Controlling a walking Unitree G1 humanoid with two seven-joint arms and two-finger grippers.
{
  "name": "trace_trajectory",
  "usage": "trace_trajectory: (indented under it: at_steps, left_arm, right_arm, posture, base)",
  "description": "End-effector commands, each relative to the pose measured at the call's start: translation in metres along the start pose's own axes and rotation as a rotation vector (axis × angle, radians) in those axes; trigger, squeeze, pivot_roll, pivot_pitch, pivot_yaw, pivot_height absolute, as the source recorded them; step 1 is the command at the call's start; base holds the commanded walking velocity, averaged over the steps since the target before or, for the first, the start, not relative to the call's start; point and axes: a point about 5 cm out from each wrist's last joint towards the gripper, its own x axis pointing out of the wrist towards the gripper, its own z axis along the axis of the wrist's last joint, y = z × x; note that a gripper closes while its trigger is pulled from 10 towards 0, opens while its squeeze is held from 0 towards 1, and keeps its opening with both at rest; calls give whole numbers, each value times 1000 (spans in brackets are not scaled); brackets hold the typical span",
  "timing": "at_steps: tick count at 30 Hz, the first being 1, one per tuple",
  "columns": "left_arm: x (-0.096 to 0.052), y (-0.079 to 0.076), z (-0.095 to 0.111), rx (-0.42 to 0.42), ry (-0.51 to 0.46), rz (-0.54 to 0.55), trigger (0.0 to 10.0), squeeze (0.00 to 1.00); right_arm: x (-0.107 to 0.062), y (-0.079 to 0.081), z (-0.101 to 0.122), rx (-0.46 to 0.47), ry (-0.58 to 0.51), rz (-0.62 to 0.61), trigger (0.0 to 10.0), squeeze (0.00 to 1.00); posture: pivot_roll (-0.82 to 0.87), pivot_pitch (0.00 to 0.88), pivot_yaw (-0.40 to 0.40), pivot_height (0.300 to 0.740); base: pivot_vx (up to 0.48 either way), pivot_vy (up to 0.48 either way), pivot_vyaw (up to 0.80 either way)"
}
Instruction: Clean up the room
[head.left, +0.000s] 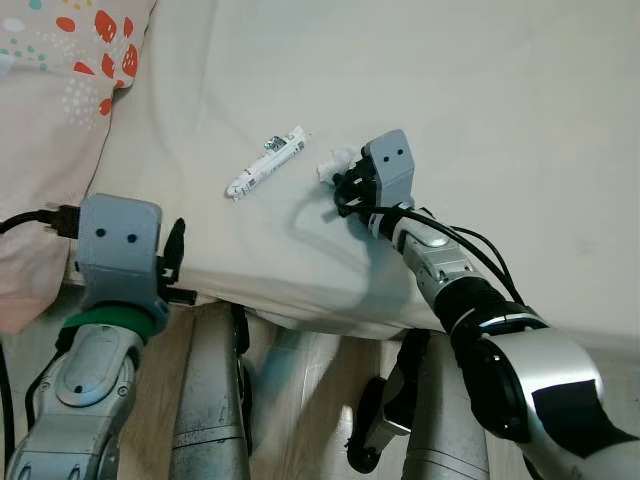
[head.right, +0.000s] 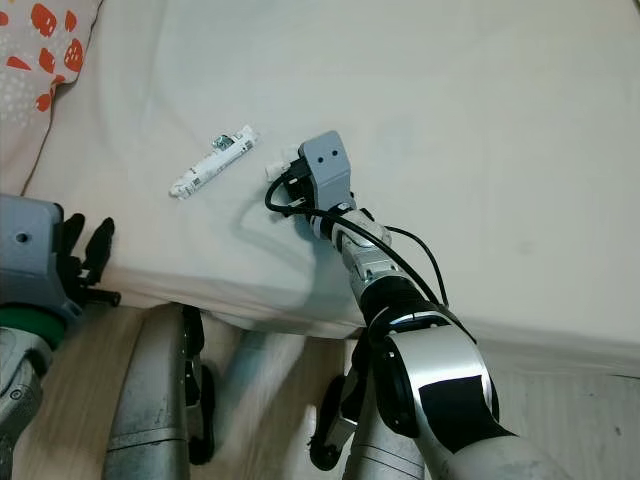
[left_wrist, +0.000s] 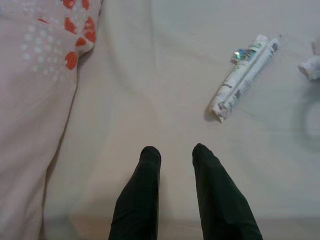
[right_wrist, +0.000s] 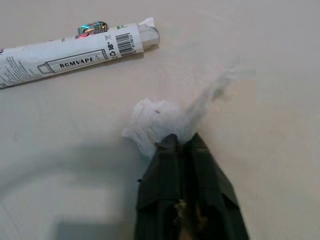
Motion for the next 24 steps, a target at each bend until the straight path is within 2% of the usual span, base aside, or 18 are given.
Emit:
trace_trajectory:
  at_steps: [1,4,6,9,11,13,14,15,16,17,19,21,22,24]
  left_arm:
    - [-2,-5,-7,16,35,-39,10000,0]
    - [1,-16,-5,19,21,-131,10000,0]
    - [3,-19,-5,18,18,-150,10000,0]
    - [21,-34,-5,0,2,-211,10000,0]
    - [27,-38,-6,-4,-1,-222,10000,0]
    - [53,-52,-12,5,-6,-247,10000,0]
    - [53,-52,-12,5,-6,-247,10000,0]
    - [71,-58,-16,41,-16,-260,10000,435]
    - [71,-58,-16,41,-16,-260,10000,435]
    - [79,-61,-19,54,-8,-268,10000,1000]
    - [85,-62,-21,61,-1,-274,10000,1000]
    - [105,-66,-28,106,19,-290,10000,1000]
    - [105,-66,-28,106,19,-290,10000,1000]
    - [120,-66,-33,153,28,-286,10000,1000]
  right_arm:
    - [-5,2,-17,29,66,9,0,0]
    - [-6,-1,-16,35,63,-1,0,0]
    - [-6,-2,-16,36,62,-4,0,0]
    - [-9,-11,-13,44,31,-50,0,0]
    - [-10,-14,-12,48,19,-66,0,0]
    - [-16,-25,-4,58,-71,-103,0,0]
    - [-16,-25,-4,58,-71,-103,0,0]
    - [-20,-32,2,50,-133,-125,667,0]
    - [-20,-32,2,50,-133,-125,667,0]
    - [-23,-36,4,49,-165,-133,10000,0]
    - [-25,-38,5,49,-186,-139,10000,0]
    - [-38,-47,3,42,-250,-175,10000,0]
    - [-38,-47,3,42,-250,-175,10000,0]
    - [-51,-52,-1,35,-290,-201,10000,0]
  posture:
    - [502,466,-47,536]
    - [484,465,-46,536]
    - [484,465,-46,536]
    - [459,458,-44,536]
    - [459,458,-44,536]
    - [395,442,-39,536]
    - [395,442,-39,536]
    - [334,433,-29,536]
    - [334,433,-29,536]
    - [294,426,-19,536]
    - [294,426,-19,536]
    - [220,416,1,536]
    - [220,416,1,536]
    - [179,413,11,536]
  base:
    - [0,0,0]
    - [0,0,0]
    - [0,0,0]
    - [0,0,0]
    - [0,0,0]
    - [0,0,0]
    - [0,0,0]
    - [0,0,0]
    - [0,0,0]
    - [0,0,0]
    - [0,0,0]
    - [0,0,0]
    - [0,0,0]
    - [0,0,0]
